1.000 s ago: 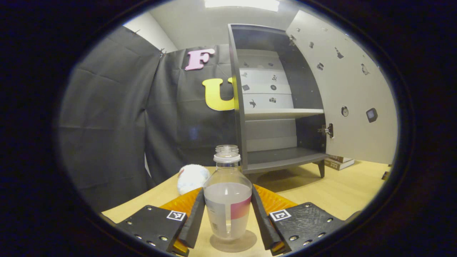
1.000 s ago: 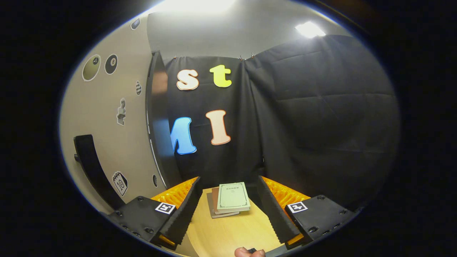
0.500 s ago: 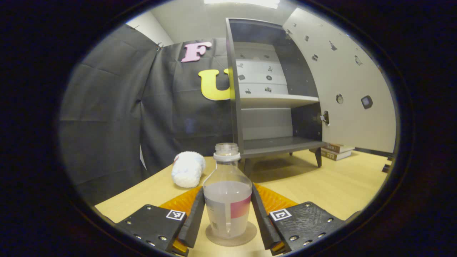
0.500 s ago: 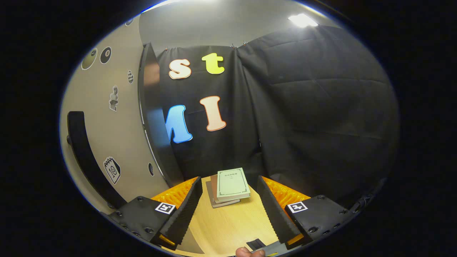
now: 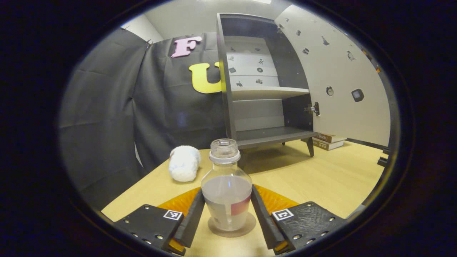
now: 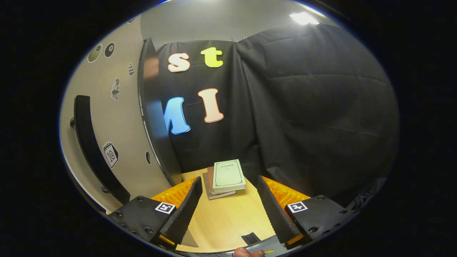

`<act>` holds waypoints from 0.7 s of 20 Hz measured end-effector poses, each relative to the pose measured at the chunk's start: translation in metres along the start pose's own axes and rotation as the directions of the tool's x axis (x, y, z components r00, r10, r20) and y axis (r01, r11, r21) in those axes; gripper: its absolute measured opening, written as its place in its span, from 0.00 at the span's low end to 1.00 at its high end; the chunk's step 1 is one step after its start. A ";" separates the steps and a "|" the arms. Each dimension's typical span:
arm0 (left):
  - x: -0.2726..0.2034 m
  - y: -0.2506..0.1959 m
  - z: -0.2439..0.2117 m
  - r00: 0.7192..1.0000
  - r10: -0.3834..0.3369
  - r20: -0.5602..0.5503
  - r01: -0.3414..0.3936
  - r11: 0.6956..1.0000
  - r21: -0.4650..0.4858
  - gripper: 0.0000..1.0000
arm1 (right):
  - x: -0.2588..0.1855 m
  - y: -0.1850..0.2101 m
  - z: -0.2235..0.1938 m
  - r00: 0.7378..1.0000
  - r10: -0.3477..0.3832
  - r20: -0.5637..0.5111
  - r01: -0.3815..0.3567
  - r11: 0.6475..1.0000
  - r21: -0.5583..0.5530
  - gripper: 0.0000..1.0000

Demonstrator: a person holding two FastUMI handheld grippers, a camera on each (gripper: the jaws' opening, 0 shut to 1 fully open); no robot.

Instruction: Open the cabinet door with the right hand, grasp the bottle in the cabinet with the left hand and place it on the coaster, then close the cabinet door with the right hand.

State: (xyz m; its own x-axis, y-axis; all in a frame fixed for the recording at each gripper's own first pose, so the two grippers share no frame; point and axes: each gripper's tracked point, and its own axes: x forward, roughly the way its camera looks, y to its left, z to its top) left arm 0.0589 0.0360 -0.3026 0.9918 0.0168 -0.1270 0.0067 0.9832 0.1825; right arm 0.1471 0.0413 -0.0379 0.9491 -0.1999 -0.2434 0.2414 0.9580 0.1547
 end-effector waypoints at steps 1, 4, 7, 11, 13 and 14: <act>0.000 0.001 0.002 1.000 0.002 -0.006 -0.002 1.000 0.002 0.78 | 0.002 -0.004 0.000 1.000 -0.006 0.004 0.006 1.000 0.000 0.98; 0.001 0.002 0.012 1.000 0.011 -0.010 -0.010 1.000 0.028 0.87 | 0.006 -0.011 -0.011 1.000 0.004 -0.011 -0.004 1.000 -0.024 0.98; -0.004 0.002 0.032 1.000 0.020 -0.007 -0.020 0.999 0.036 0.85 | 0.007 -0.015 -0.014 1.000 0.028 -0.014 -0.028 0.999 -0.029 0.98; -0.020 0.007 0.069 0.999 0.053 -0.001 -0.053 0.996 0.064 0.87 | 0.013 -0.023 -0.021 0.999 0.052 -0.008 -0.053 0.998 -0.034 0.98; -0.038 0.014 0.082 0.995 0.094 -0.020 -0.093 0.993 0.071 0.85 | 0.016 -0.025 -0.022 0.997 0.075 0.016 -0.075 0.997 -0.034 0.98; -0.048 0.015 0.091 0.994 0.107 -0.025 -0.106 0.992 0.063 0.87 | 0.017 -0.026 -0.022 0.996 0.085 0.031 -0.084 0.996 -0.022 0.98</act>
State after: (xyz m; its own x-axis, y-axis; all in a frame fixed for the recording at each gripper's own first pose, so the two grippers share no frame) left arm 0.0230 0.0330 -0.2052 0.9833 0.1267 -0.1308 -0.0899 0.9624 0.2562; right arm 0.1524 0.0172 -0.0668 0.9719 -0.1242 -0.1998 0.1563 0.9756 0.1539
